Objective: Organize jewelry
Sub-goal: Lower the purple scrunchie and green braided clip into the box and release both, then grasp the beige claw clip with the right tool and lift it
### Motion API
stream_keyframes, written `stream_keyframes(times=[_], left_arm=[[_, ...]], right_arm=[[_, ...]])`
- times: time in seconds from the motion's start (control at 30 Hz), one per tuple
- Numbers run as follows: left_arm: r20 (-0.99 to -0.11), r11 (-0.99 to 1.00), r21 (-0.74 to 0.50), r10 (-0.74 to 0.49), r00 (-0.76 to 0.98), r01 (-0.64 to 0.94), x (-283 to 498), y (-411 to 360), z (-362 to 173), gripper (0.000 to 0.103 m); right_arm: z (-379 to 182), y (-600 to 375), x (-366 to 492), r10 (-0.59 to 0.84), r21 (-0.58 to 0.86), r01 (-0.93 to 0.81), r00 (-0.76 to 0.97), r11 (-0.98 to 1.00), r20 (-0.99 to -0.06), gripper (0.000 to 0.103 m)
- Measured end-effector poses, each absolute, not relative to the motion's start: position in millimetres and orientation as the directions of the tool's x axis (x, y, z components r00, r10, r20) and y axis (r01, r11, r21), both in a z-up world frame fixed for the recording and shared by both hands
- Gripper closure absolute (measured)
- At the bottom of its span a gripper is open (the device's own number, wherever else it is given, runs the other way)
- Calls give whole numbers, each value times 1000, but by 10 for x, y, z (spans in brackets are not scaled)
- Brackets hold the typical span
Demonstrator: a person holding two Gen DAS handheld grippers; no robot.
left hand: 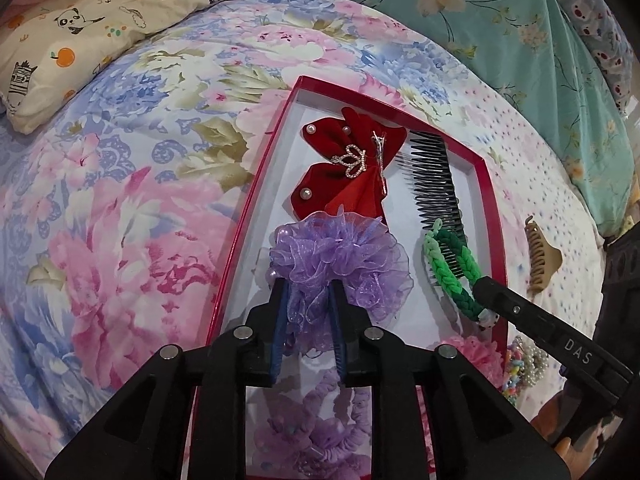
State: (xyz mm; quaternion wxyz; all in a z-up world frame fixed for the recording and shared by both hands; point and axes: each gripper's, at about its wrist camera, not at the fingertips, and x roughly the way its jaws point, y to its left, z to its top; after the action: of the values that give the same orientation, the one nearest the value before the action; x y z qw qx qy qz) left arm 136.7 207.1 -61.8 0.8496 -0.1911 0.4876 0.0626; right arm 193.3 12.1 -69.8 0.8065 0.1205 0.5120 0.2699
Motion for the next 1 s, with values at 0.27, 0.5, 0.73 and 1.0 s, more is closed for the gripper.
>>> stream_keyframes(times=[0.27,0.5,0.73,1.0], left_arm=[[-847,922,-261,-76,527,-287,1318,2051,-536,54],[-837,924,-263,-75,543,-277,1232,2008,-419,53],[-825,924,-277,-88,558,-264,1112,1911,-315,51],[-815,922,-300,-115,568,-244,1011,1729,-232,50]], right_arm=[[-643,105,1925,571,483,-313,335,818,-749,78],[-493,-28,1846,589,501,-312,359,807,-724,70],[-371,-292,1711,590,508,-301,385,807,-710,64],[-328,-801,1599,555,507,-232,431,830,-711,60]])
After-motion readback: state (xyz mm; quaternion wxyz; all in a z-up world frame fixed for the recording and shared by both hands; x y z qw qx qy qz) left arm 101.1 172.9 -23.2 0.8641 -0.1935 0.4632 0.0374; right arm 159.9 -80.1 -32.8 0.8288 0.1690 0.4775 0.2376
